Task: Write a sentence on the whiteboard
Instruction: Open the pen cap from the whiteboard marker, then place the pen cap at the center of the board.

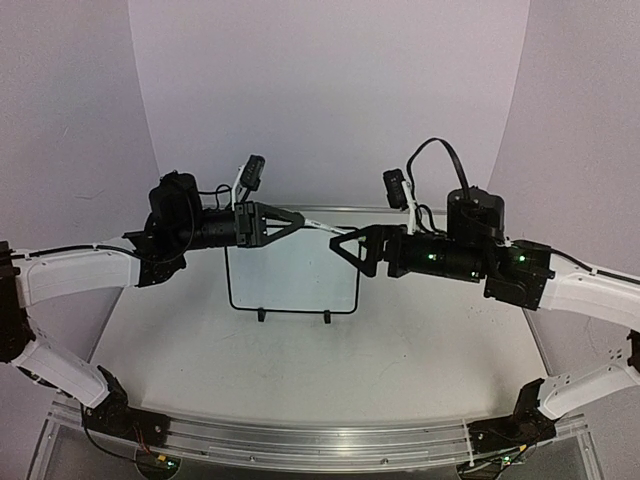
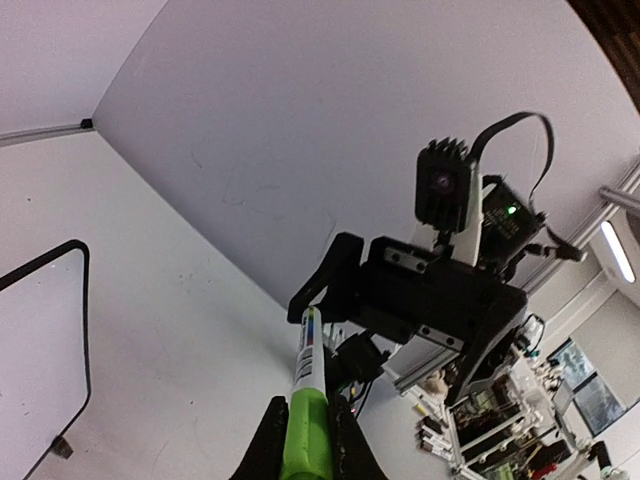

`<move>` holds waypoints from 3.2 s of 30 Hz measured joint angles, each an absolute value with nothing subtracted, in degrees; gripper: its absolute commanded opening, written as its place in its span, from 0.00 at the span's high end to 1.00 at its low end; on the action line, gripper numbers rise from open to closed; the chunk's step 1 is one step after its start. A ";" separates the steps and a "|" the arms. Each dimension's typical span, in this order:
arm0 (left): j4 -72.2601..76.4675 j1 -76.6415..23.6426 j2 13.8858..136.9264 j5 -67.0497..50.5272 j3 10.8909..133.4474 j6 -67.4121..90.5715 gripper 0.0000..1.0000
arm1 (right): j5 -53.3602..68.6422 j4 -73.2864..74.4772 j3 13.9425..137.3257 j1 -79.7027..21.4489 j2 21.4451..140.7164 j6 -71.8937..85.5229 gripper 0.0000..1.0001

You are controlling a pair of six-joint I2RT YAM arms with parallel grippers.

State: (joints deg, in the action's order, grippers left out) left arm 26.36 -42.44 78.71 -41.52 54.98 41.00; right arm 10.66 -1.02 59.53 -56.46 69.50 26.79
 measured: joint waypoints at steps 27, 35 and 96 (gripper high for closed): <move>32.85 -45.70 73.60 -39.70 50.76 48.80 1.00 | 37.13 -30.44 58.94 -51.68 78.04 45.44 0.28; 32.38 -46.34 73.58 -38.30 50.78 47.75 1.00 | 37.41 -30.54 58.94 -51.44 78.65 46.34 0.34; -3.42 -33.17 61.72 -26.88 48.00 41.43 1.00 | 36.80 -15.68 55.01 -40.33 69.73 39.56 1.00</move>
